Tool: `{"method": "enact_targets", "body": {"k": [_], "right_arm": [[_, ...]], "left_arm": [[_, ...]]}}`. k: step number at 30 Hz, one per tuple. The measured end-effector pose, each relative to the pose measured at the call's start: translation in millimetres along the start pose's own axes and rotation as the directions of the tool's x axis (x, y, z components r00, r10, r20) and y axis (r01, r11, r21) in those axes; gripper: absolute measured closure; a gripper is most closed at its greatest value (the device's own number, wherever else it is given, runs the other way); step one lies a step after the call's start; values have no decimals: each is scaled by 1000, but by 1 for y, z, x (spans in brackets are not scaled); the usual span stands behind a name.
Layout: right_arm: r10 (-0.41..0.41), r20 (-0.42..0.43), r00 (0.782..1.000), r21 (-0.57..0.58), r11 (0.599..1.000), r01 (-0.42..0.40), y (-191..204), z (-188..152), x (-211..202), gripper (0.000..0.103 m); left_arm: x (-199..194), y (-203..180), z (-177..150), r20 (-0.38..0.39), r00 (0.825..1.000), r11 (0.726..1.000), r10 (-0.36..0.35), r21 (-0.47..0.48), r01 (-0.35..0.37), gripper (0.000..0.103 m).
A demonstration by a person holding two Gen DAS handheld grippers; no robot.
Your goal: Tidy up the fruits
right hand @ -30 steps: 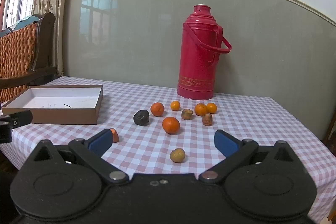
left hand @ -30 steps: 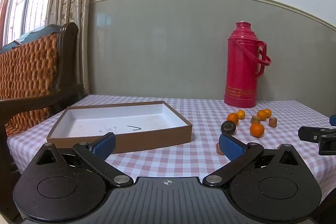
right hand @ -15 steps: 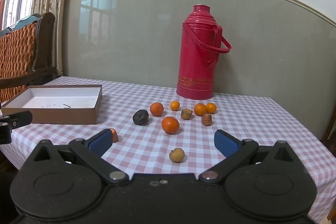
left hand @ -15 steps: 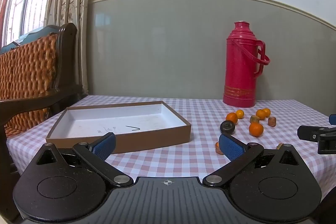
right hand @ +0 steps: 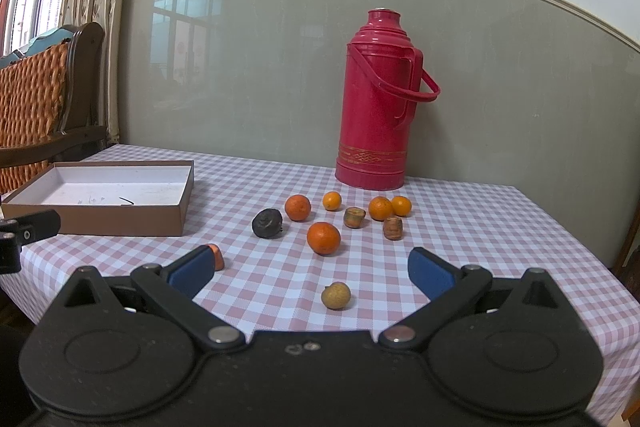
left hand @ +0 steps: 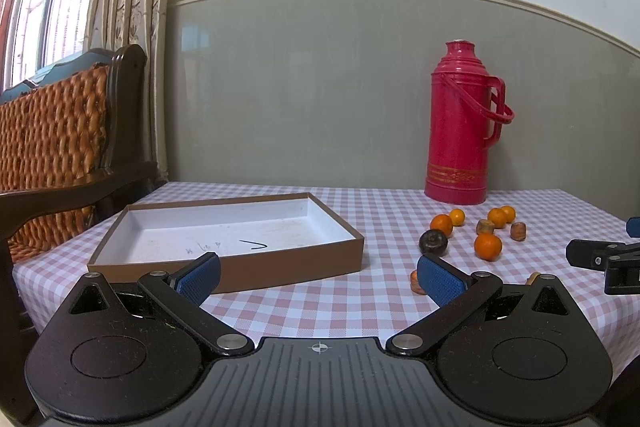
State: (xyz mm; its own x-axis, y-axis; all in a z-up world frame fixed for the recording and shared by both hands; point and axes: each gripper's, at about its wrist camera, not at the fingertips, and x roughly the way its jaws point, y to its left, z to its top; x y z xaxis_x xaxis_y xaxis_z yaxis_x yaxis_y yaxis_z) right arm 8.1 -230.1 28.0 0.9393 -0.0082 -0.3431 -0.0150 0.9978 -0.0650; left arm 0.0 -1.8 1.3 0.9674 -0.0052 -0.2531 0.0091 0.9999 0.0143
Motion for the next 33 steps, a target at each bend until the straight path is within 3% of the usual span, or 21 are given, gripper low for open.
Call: {"method": "enact_targets", "body": {"k": [33], "right_arm": [[-1, -4, 1000, -4, 1000, 1, 0, 0, 2, 6]], "left_arm": [[4, 1, -2, -3, 1000, 1000, -3, 2, 3, 0]]}}
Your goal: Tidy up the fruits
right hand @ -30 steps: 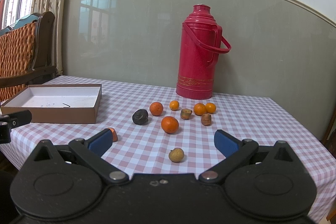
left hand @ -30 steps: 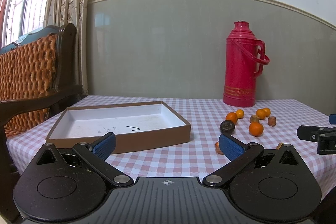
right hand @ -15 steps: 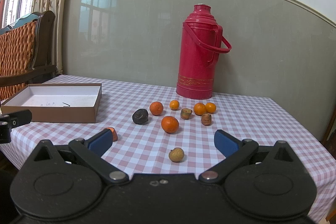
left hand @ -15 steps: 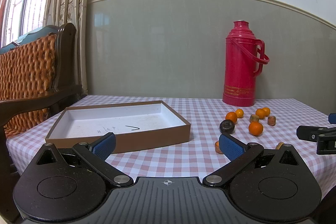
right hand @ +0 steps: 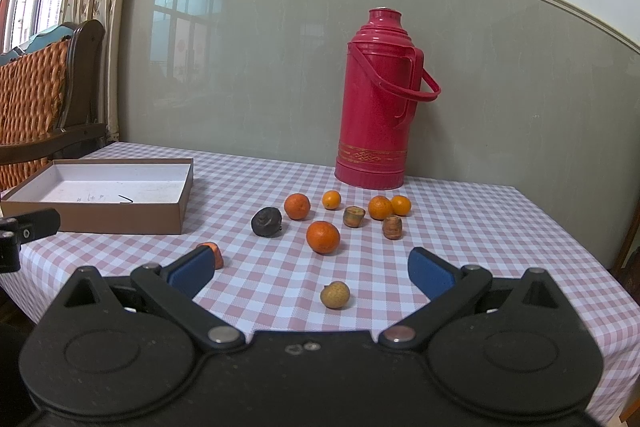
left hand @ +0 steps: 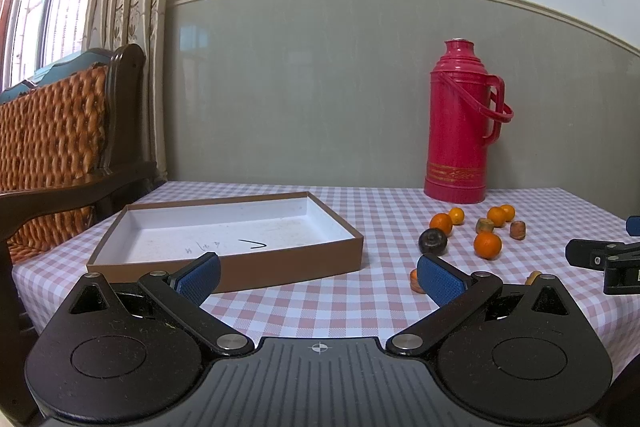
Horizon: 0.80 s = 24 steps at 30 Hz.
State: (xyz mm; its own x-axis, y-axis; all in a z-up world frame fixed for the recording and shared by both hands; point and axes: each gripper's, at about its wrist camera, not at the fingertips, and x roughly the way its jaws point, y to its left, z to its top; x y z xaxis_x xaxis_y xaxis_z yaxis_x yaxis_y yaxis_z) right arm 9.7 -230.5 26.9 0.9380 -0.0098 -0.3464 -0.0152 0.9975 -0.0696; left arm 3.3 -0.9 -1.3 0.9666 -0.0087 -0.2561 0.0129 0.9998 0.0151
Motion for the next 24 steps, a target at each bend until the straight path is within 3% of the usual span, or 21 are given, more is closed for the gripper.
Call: {"method": "enact_targets", "body": {"k": [13, 19, 24], "right_arm": [[2, 8, 1000, 3, 1000, -2, -2, 0, -1, 6], [3, 7, 1000, 11, 1000, -3, -4, 1, 0, 6], [-2, -55, 998, -5, 1000, 1, -3, 6, 18, 9]], "left_arm": [[-1, 1, -1, 5, 1000, 1000, 19, -10, -19, 0], [4, 3, -3, -35, 999, 1000, 6, -21, -7, 0], [19, -6, 4, -46, 998, 999, -38, -14, 37, 0]]}}
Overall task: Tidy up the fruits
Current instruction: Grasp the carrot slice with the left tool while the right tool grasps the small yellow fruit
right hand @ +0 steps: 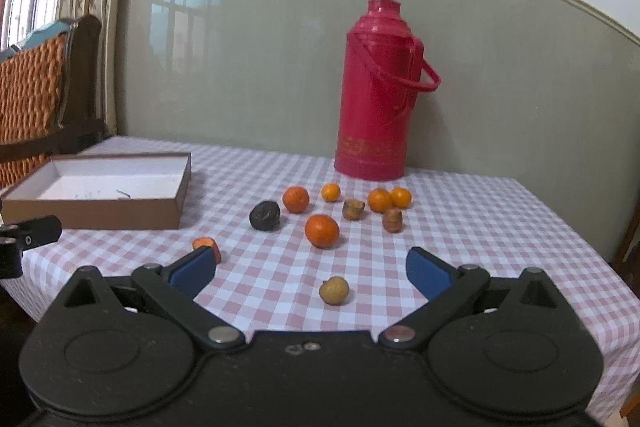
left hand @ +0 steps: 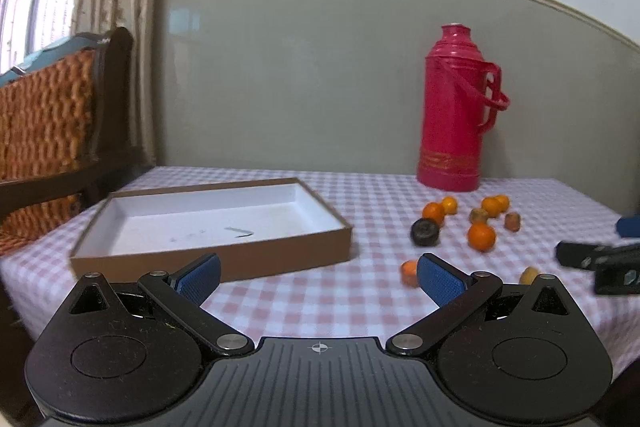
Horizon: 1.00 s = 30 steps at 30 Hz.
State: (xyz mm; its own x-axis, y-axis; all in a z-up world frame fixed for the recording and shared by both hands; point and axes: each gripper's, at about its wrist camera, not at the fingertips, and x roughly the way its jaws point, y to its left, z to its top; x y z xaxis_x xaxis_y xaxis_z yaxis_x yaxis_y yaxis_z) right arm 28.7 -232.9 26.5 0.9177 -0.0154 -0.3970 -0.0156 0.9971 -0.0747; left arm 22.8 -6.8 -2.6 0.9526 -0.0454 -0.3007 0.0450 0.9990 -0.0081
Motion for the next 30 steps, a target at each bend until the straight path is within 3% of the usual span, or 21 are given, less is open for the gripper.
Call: {"method": "enact_targets", "body": {"k": [8, 9, 11, 16, 19, 22, 26, 30], "right_arm": [[-43, -74, 996, -45, 998, 40, -3, -6, 48, 28], [-41, -84, 996, -37, 999, 38, -6, -8, 52, 32], [-28, -102, 994, -15, 1000, 27, -12, -12, 61, 34], [-22, -163, 986, 4, 1000, 23, -20, -24, 83, 47], [-13, -183, 983, -1, 1000, 13, -22, -29, 92, 60], [-14, -178, 984, -4, 1000, 14, -22, -27, 96, 62], [-15, -196, 980, -12, 1000, 13, -21, -26, 105, 75], [-19, -214, 977, -14, 1000, 17, -20, -28, 110, 79]], "left_arm": [[45, -32, 3, -33, 998, 995, -51, 79, 54, 1], [50, -36, 2, -38, 998, 994, -58, 88, 61, 3], [60, -43, 1, -56, 996, 993, -73, 93, 78, 23], [86, -60, -6, -106, 988, 987, -112, 105, 123, 24], [101, -67, -9, -137, 983, 985, -124, 106, 139, 28], [114, -73, -11, -166, 977, 984, -131, 96, 148, 36], [128, -81, -13, -199, 971, 982, -137, 100, 159, 38], [139, -86, -16, -226, 963, 980, -146, 100, 172, 44]]}}
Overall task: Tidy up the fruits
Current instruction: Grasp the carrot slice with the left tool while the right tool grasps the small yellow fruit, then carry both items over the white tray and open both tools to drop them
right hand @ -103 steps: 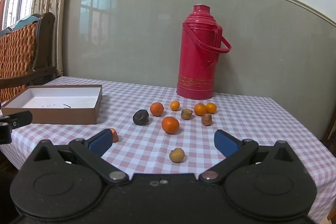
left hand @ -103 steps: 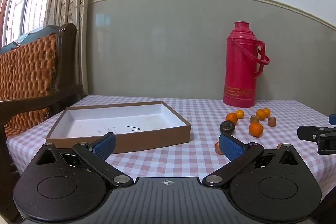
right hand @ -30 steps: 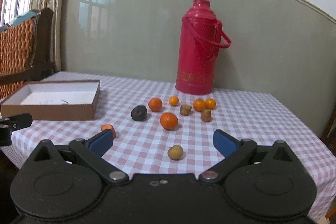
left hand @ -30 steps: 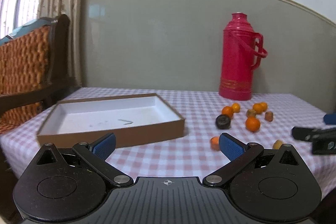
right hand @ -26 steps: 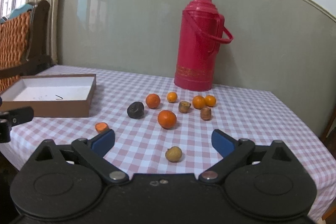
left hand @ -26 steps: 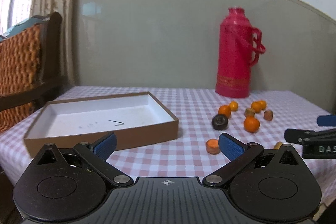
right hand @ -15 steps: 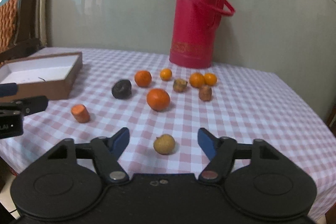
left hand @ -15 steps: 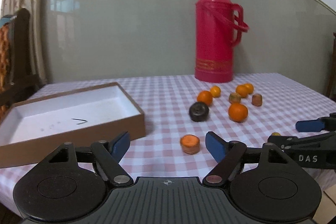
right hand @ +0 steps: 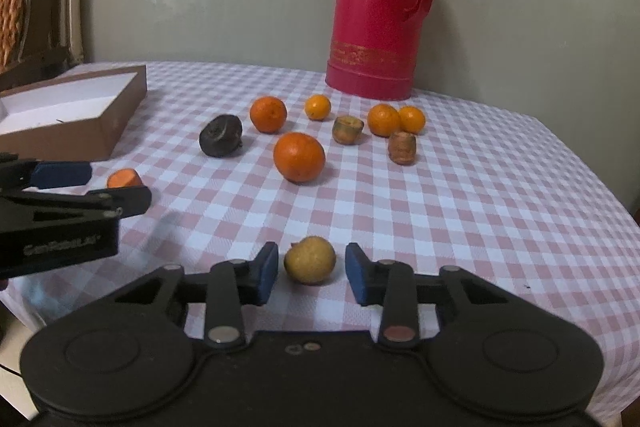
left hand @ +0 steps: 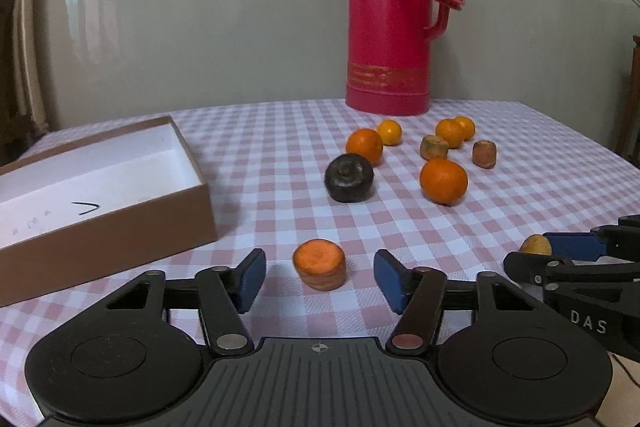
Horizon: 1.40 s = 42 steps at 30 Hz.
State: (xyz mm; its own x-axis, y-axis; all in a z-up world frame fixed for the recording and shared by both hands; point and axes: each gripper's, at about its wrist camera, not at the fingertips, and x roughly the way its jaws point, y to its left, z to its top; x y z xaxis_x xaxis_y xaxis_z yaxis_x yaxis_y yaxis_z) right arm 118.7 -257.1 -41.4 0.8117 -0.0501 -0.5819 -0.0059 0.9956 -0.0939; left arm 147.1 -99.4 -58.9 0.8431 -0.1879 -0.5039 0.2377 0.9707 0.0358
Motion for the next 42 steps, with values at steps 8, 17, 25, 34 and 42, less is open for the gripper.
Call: {"method": "enact_targets", "body": {"k": [8, 17, 25, 34, 42], "right_arm": [[1, 1, 1000, 13, 1000, -1, -3, 1, 4, 83], [-3, 31, 1000, -5, 1000, 4, 4, 5, -2, 84], [15, 71, 997, -33, 999, -13, 19, 12, -15, 84], [96, 153, 984, -61, 994, -87, 48, 27, -41, 84], [207, 223, 953, -126, 975, -182, 88, 45, -60, 84]], "left_arm": [[9, 0, -1, -15, 1000, 1000, -2, -21, 1, 73], [-4, 7, 0, 16, 1000, 999, -1, -34, 2, 73], [-31, 24, 2, 59, 998, 999, 24, -33, -22, 73], [-72, 56, 9, 135, 986, 995, 100, -39, -95, 73], [-101, 104, 9, 169, 965, 978, 198, -97, -184, 73]]}}
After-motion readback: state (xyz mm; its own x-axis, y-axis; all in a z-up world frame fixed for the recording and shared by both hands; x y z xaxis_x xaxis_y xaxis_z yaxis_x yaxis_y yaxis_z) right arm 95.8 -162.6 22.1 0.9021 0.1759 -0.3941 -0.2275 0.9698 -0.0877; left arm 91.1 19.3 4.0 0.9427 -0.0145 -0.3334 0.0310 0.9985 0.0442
